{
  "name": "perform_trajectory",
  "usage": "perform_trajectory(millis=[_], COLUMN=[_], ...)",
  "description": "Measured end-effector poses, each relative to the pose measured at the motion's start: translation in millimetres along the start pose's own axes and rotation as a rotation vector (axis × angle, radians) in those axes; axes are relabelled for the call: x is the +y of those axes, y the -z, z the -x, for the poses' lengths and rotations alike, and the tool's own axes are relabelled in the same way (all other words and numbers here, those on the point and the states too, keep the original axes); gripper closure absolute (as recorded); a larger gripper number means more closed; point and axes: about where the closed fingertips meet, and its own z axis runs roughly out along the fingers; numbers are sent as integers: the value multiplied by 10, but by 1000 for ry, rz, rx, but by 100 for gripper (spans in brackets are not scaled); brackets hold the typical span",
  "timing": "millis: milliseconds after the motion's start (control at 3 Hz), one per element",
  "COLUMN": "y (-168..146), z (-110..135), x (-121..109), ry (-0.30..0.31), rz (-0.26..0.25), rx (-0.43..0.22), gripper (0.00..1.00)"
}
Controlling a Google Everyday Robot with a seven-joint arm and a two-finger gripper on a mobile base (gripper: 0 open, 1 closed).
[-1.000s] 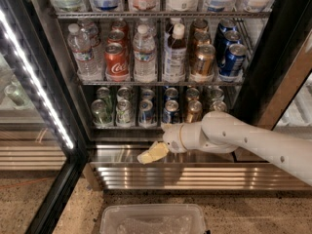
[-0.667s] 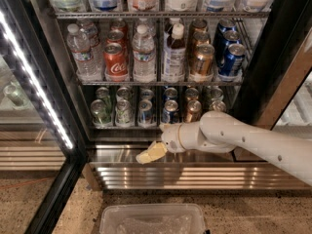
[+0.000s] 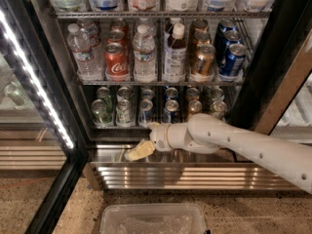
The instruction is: Pick 7up can from bottom shelf of fridge
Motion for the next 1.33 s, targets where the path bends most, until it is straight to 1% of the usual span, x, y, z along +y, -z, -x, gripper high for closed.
perform_trajectory(millis=[333, 667, 1000, 1333], y=[-512, -704, -704, -673], z=[117, 225, 225, 224], x=[-104, -152, -152, -159], ry=[9, 19, 19, 19], rz=[91, 129, 129, 129], rx=[-52, -88, -88, -88], gripper=[0, 0, 19, 16])
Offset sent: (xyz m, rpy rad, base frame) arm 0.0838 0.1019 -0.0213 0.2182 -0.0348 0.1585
